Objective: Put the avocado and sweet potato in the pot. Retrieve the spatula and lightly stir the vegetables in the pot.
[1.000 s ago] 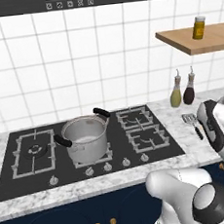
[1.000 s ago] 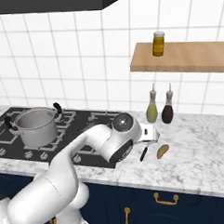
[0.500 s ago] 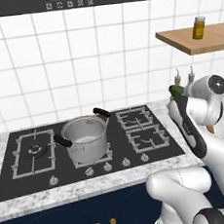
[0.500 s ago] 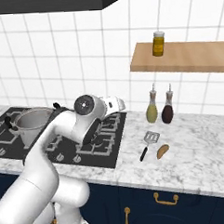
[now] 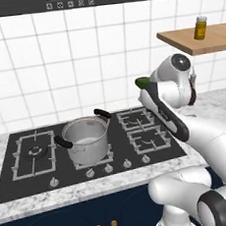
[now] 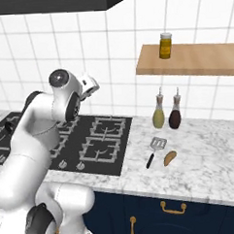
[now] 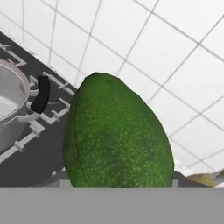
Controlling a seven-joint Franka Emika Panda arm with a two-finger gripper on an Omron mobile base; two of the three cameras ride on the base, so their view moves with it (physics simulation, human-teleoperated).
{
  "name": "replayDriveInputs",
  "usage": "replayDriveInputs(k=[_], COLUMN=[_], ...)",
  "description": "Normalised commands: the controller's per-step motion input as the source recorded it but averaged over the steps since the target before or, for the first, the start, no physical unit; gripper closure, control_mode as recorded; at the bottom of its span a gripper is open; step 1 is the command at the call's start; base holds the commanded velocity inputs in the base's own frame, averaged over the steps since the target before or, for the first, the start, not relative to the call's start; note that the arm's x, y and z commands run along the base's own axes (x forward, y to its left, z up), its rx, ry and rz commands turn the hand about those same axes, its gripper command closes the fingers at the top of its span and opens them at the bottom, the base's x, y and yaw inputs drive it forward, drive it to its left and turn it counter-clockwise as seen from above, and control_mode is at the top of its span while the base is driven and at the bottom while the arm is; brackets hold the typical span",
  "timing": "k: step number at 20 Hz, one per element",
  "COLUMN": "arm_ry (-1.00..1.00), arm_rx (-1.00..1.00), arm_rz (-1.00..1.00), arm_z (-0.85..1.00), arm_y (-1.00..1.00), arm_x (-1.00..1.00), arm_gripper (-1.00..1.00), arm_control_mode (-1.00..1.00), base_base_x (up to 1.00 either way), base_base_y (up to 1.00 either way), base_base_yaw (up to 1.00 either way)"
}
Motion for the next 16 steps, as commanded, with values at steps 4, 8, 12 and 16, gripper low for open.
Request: replayDriveInputs(k=[4,8,12,16], arm_ry=[0.13,0.16,0.12,0.26], arm_rx=[-0.22,-0.23,-0.23,-0.13], arm_rz=[0.23,0.29,0.34,0.29], arm_z=[-0.04,-0.29,-0.71,-0.61], arm_y=[1.00,1.00,1.00,1.00], arm_x=[0.26,0.01,-0.09,0.25], arm_gripper=[1.00,1.00,1.00,1.00], arm_control_mode=[-1.00,-1.00,-1.00,-1.00], base_base_x=[0.00,0.00,0.00,0.00], base_base_y=[0.00,0.00,0.00,0.00], base_base_yaw=[0.00,0.00,0.00,0.00])
